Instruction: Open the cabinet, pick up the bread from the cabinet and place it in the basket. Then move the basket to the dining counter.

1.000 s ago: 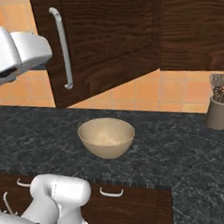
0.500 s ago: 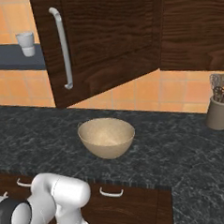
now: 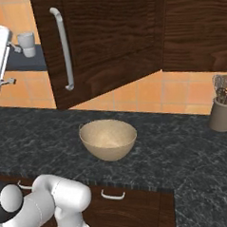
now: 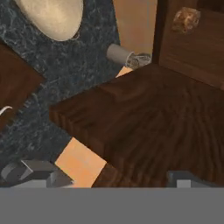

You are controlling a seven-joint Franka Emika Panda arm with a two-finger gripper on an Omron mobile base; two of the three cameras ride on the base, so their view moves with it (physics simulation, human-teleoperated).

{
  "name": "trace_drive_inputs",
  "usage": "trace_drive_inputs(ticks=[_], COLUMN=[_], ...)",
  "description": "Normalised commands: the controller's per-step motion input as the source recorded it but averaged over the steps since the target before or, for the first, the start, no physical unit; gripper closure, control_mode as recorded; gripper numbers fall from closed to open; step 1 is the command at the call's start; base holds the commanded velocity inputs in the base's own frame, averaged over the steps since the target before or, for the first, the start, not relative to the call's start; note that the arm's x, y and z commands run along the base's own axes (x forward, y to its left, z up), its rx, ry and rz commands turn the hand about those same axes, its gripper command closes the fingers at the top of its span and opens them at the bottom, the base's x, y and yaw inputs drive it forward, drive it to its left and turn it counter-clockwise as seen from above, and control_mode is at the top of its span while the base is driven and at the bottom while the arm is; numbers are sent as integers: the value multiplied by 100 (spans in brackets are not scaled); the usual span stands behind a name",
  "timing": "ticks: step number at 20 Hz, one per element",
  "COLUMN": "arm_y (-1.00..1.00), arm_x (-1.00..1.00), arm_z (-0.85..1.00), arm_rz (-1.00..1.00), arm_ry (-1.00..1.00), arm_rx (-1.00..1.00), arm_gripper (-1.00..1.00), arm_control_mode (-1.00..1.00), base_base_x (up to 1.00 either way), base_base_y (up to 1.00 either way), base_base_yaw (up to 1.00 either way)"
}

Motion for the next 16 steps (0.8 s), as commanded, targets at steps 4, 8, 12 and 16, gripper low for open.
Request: trace_drive_inputs(ticks=[4,8,12,16], arm_y=[-70,-100,-100,-100], arm_x=[93,21,-100,-99], arm_z=[-10,9,38,8], arm_rz=[-18,-15,-10,-3], arm_ry=[31,19,1,0], arm_rx=[-21,-4,12,22], arm_gripper=[-100,-100,-100,-100], arm_control_mode=[-100,-100,-100,-100], base_base_x=[0,0,0,0], base_base_y=[0,0,0,0], base_base_yaw=[0,0,0,0])
